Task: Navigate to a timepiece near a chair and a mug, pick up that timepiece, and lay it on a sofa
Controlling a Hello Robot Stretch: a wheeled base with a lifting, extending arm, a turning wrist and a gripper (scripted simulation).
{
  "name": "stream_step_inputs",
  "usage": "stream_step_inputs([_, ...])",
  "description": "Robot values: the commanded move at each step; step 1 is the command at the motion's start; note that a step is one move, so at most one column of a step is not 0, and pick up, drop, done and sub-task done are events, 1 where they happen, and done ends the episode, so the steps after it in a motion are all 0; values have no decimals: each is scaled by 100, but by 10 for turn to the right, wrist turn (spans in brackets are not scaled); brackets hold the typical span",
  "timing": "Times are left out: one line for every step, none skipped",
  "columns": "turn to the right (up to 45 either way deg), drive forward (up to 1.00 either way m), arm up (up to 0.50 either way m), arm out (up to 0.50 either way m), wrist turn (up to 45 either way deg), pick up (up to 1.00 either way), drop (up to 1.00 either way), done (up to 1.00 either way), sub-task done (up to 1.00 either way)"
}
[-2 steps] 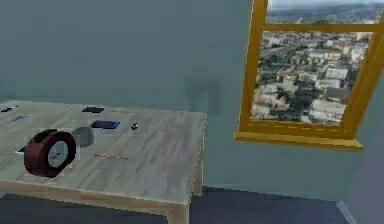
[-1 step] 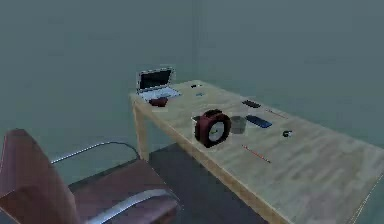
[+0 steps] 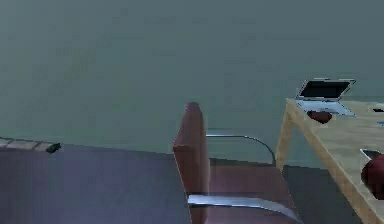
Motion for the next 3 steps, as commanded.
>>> stream_step_inputs([-330, 0, 0, 0, 0, 0, 0, 0, 0])
stream_step_inputs([450, 0, 0, 0, 0, 0, 0, 0, 0])
stream_step_inputs([390, 0, 0, 0, 0, 0, 0, 0, 0])
